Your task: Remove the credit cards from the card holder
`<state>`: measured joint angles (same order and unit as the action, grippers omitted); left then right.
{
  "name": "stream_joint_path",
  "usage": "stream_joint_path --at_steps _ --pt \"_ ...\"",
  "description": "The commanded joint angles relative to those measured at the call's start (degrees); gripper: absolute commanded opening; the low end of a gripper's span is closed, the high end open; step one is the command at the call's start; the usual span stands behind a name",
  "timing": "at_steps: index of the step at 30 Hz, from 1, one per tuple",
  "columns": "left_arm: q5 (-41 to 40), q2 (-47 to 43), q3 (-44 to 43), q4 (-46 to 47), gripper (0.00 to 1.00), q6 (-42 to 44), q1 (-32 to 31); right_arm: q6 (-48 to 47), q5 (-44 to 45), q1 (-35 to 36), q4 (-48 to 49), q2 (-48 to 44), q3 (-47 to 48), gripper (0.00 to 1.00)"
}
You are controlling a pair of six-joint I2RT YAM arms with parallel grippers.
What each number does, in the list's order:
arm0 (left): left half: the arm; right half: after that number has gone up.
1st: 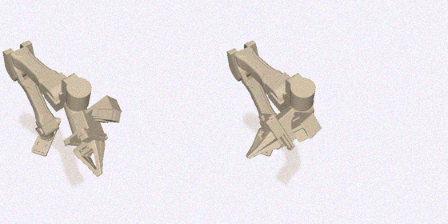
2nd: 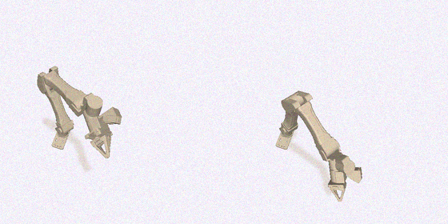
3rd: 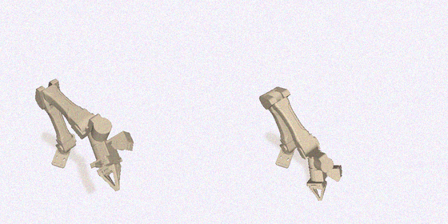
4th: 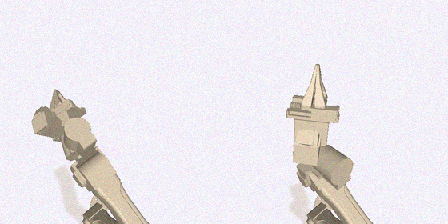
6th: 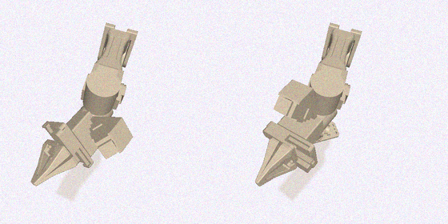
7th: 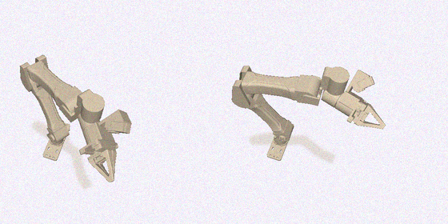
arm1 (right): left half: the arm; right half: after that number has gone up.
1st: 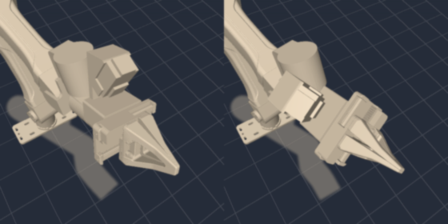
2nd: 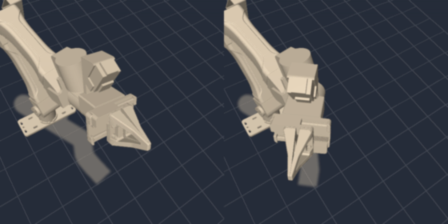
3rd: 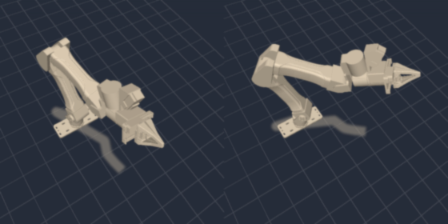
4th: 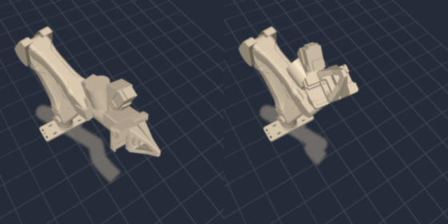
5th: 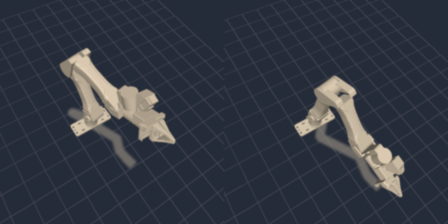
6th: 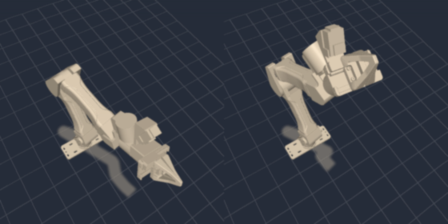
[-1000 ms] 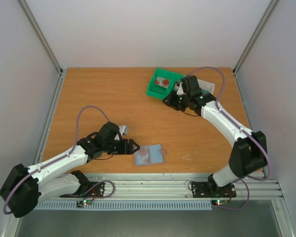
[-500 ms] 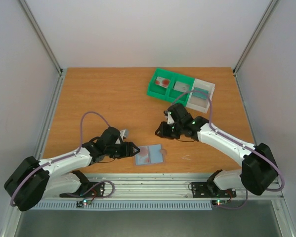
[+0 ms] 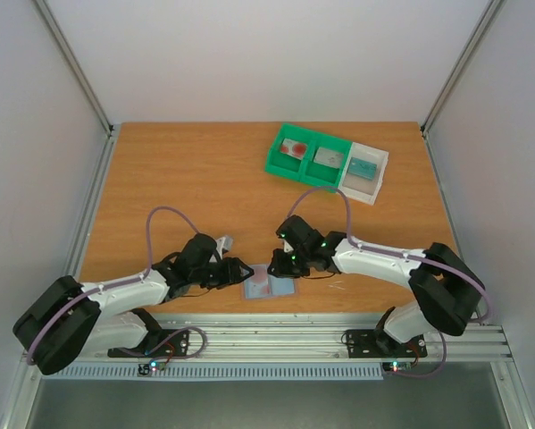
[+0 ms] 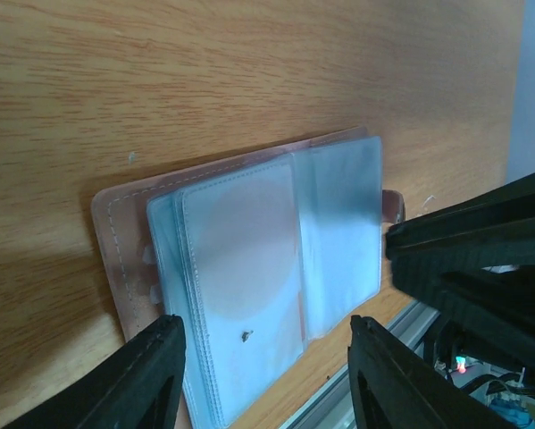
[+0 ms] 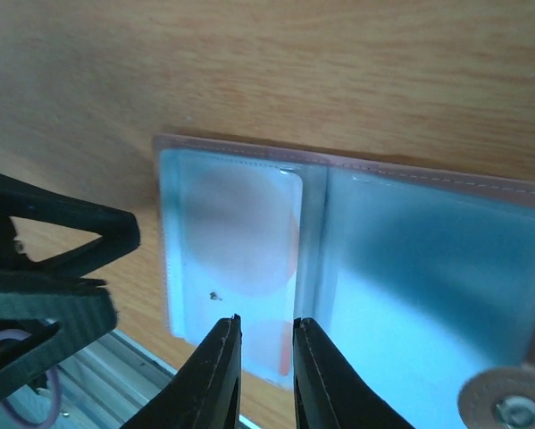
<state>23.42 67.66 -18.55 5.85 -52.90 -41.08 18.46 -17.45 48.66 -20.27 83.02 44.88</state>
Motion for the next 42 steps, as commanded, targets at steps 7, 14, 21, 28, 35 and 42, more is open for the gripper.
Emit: stream_joint_path --at_steps 7,14,21,28,35,42 --pt "1.0 2.4 2.8 8.7 0.49 -1.6 0.2 3.2 3.2 3.4 5.7 7.0 -0.7 0.18" --pt "2.4 4.1 2.7 10.5 0.48 -0.9 0.2 3.7 2.5 3.5 6.8 9.5 -1.2 0.18" --pt "2.9 2.9 2.6 9.8 0.45 -0.6 0.2 5.6 5.5 4.0 8.7 10.1 -3.7 0.05" --pt "1.0 -0.9 1.4 5.1 0.42 0.1 0.2 10.2 5.7 4.0 15.9 8.9 -8.9 0.01" --pt "2.5 -1.3 0.7 5.6 0.42 1.0 0.2 11.2 5.2 4.1 17.9 9.5 -9.6 0.01" --pt "2.8 1.5 0.5 8.3 0.42 1.5 0.3 12.1 5.0 4.1 19.7 9.9 -10.6 0.01"
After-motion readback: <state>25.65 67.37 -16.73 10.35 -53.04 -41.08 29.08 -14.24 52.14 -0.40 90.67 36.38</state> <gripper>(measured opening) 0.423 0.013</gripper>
